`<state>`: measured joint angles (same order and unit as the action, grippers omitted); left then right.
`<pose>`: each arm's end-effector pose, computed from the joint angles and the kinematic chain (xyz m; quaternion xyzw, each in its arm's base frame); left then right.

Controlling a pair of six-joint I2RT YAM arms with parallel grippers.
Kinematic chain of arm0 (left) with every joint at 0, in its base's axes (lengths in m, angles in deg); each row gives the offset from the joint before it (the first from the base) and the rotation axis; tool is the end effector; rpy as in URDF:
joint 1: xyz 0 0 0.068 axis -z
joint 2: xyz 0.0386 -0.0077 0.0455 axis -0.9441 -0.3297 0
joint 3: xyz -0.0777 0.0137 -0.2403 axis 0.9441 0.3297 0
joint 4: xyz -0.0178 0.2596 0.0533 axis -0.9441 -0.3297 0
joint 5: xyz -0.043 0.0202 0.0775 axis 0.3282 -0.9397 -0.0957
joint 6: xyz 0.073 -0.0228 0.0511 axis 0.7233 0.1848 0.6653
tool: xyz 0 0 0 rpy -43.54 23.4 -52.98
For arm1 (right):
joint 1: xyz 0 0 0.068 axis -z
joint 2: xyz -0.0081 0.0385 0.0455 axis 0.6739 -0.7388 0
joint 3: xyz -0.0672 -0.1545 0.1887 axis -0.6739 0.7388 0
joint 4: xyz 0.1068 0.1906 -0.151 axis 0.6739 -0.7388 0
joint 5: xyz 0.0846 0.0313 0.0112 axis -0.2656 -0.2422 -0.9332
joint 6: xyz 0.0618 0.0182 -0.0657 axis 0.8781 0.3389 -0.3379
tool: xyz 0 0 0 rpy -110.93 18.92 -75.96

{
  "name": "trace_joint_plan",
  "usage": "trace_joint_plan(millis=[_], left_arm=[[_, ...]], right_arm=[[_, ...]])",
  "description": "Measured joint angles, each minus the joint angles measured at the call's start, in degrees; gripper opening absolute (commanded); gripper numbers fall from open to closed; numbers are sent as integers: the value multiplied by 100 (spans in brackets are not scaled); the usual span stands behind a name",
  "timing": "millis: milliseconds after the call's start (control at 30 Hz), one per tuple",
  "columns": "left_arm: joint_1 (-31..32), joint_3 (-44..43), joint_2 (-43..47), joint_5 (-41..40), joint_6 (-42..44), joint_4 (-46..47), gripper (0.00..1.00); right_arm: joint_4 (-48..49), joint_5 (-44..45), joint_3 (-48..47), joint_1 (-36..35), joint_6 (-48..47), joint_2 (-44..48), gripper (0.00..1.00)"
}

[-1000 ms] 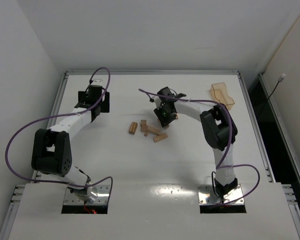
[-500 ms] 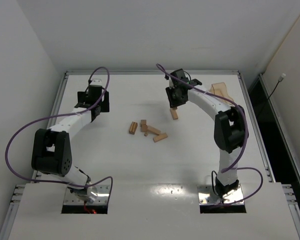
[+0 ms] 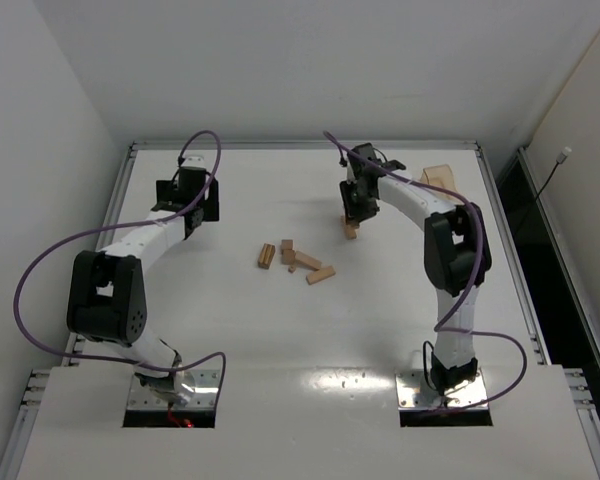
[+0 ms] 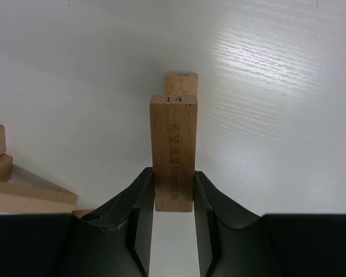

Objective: Build the wood block tower

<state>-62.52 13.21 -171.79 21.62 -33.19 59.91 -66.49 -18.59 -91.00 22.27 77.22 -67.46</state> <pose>0.3829 -0.0183 0.1857 -0.0970 0.8842 0.1467 0.4327 0.4273 0.1543 0.1315 -0.0418 0.9734 0.0564 0.2179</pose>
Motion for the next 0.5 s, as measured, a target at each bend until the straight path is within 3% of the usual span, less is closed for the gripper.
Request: trace_joint_plan(millis=[500], left_arm=[[0,-59,-31,0,26,-15,99]], right_arm=[[22,-334,0,122,20,-463,0]])
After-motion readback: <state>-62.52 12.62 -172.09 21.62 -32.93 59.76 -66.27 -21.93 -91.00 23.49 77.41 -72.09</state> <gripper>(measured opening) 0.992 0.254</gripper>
